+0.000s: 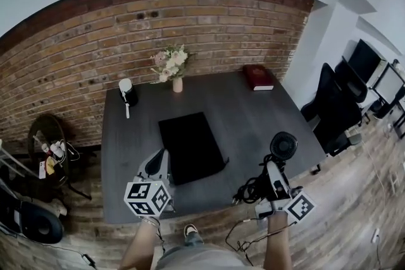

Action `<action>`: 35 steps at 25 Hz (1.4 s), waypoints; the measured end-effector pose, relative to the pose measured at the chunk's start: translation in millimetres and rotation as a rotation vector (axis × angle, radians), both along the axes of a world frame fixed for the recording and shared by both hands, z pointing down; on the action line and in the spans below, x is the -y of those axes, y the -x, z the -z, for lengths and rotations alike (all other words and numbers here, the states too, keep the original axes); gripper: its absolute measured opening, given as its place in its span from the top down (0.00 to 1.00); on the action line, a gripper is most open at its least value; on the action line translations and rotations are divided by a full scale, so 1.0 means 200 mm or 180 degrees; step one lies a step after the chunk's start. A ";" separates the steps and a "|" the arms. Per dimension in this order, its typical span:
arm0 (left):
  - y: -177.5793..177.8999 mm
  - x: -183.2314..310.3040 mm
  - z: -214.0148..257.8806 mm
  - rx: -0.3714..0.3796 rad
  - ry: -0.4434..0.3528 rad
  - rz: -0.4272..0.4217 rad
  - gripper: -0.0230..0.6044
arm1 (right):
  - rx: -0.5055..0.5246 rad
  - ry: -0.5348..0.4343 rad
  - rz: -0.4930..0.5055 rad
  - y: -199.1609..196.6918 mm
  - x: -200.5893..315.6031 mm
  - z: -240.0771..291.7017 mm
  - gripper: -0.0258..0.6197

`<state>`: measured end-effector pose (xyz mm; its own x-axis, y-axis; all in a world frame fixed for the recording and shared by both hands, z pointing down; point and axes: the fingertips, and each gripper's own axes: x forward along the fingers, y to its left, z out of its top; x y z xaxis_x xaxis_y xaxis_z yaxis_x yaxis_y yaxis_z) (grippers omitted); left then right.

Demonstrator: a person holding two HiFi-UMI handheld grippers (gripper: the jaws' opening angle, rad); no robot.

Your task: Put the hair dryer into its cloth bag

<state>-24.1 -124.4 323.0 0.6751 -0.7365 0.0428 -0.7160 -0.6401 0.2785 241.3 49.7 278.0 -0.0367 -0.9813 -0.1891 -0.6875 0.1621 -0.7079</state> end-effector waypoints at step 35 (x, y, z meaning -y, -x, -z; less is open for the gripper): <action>-0.03 0.09 -0.35 0.0357 0.0572 0.0728 0.95 | 0.0122 0.0678 0.0978 -0.18 0.62 -0.36 0.60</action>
<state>-18.6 -141.9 394.0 0.4765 -0.8425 0.2512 -0.8684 -0.4066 0.2837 276.6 -74.6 349.8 -0.3324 -0.9431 0.0111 -0.6020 0.2031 -0.7723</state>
